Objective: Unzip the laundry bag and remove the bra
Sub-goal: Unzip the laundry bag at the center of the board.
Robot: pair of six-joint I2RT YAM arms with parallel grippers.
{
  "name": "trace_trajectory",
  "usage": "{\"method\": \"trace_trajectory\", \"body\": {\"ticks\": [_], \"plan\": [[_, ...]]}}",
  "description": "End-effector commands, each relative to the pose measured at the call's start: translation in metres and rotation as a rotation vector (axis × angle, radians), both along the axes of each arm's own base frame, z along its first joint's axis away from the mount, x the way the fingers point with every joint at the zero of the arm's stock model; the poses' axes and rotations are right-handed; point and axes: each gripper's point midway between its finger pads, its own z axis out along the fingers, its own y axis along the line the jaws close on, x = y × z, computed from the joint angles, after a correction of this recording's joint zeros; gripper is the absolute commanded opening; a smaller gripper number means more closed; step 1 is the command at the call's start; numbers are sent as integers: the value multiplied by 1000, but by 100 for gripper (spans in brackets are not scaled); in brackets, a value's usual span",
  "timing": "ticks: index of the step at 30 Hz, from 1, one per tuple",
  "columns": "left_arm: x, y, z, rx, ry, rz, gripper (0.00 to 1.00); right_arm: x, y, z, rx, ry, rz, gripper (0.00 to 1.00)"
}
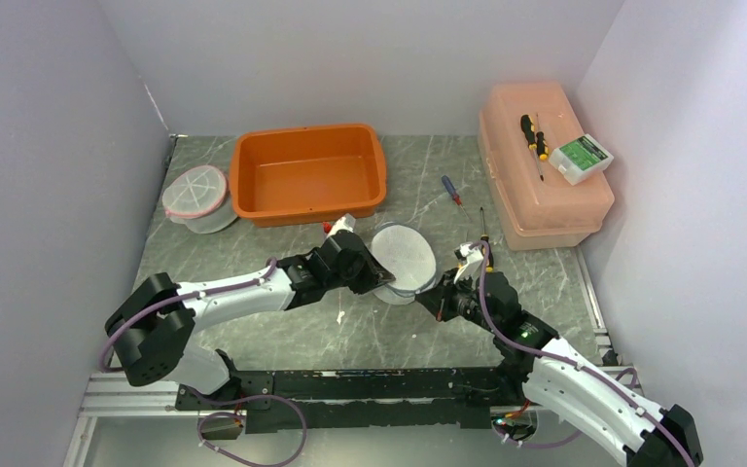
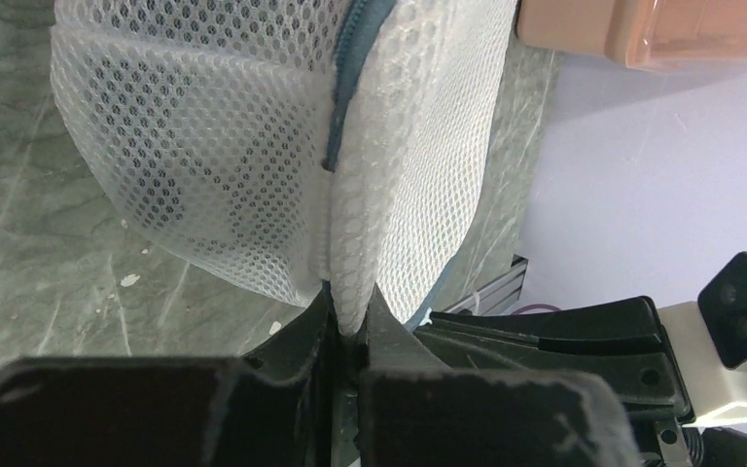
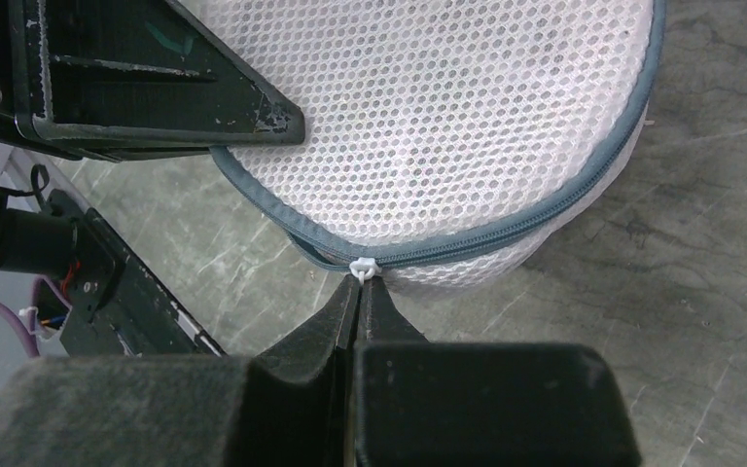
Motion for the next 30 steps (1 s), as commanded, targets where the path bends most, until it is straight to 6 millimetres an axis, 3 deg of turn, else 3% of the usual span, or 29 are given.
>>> {"method": "trace_trajectory", "body": {"ticks": [1,11,16,19,22,26,30], "plan": [[5,5,16,14,-68,1,3,9,-5,3,1,-14,-62,0],[8,22,18,31,-77,-32,3,23,-30,-19,-59,60,-259,0],[3,21,14,28,-69,-130,3,31,-40,-11,-48,32,-334,0],[4,29,10,79,-66,-172,3,27,-30,11,8,-54,-253,0],[11,34,20,85,-118,-224,3,16,-20,32,62,-138,-150,0],[22,32,42,46,-198,-330,4,1,-5,33,66,-129,-21,0],[27,28,47,51,-214,-453,5,-8,7,33,89,-122,47,0]]}}
